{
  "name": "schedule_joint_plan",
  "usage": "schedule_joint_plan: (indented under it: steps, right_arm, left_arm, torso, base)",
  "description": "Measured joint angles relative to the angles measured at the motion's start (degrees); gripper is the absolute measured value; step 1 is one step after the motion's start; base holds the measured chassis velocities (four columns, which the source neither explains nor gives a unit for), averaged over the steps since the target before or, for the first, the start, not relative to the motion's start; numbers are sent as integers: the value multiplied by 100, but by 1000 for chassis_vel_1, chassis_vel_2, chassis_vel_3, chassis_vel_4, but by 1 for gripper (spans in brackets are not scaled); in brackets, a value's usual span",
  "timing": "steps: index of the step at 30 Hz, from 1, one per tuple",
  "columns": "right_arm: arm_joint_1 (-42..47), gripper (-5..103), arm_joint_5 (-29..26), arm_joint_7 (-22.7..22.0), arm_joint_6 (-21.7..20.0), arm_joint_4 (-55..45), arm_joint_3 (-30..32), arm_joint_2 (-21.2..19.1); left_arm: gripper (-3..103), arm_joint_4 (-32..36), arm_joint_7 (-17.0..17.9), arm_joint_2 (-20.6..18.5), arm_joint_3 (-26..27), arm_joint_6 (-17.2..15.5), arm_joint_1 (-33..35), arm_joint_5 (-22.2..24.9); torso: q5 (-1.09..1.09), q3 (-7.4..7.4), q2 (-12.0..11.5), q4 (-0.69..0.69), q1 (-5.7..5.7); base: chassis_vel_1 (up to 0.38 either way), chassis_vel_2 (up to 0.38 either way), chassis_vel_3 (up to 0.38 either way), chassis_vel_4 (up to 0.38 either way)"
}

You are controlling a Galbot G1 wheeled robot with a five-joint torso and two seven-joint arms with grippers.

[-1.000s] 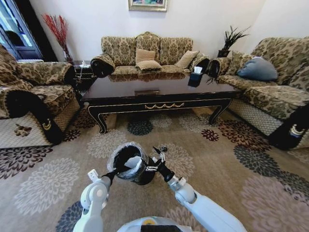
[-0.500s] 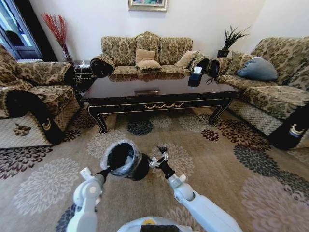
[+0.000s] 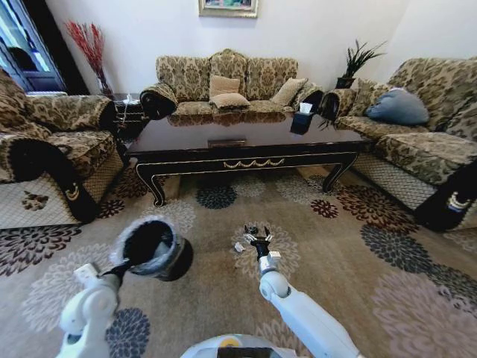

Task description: Move to the front of the table and pick up the trash from the floor, then place it into the trash bin.

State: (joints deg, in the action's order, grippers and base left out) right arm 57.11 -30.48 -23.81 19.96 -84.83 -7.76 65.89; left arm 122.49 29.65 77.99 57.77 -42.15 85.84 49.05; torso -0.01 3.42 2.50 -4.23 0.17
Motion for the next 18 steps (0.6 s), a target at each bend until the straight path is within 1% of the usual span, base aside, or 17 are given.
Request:
schedule_joint_plan:
  steps: [2,3,5,6,8,9,13,18]
  right_arm:
    - [109,100,-3,274,103,-3,119,-94]
    - [109,100,-3,274,103,-3,119,-94]
    - [239,100,-48,630,232,-21,233,-182]
    - [239,100,-48,630,232,-21,233,-182]
    - [315,100,-87,854,445,16,277,-207]
    - [345,100,-114,865,471,28,275,-207]
    - [407,100,-160,855,472,80,235,-164]
    - [403,100,-131,758,480,278,153,133]
  left_arm:
    - [2,-30,-20,-84,269,0,141,64]
    - [2,-30,-20,-84,269,0,141,64]
    - [2,-85,-37,-177,574,-1,246,193]
    - [2,-85,-37,-177,574,-1,246,193]
    - [2,-151,-36,-260,834,0,295,329]
    - [2,-174,-37,-289,915,0,310,385]
    - [2,-232,-30,-319,1065,0,339,481]
    - [2,-177,-17,-262,1149,-1,426,605]
  torso:
    - [-2,0,0,0,0]
    - [-2,0,0,0,0]
    - [-1,0,0,-1,0]
    - [-1,0,0,-1,0]
    - [-1,0,0,-1,0]
    - [2,0,0,-1,0]
    - [-1,-1,0,-1,-1]
    - [-1,-1,1,-1,-1]
  base:
    - [0,0,0,0]
    - [0,0,0,0]
    - [0,0,0,0]
    - [0,0,0,0]
    - [0,0,0,0]
    - [0,0,0,0]
    - [0,0,0,0]
    - [-41,40,55,-44]
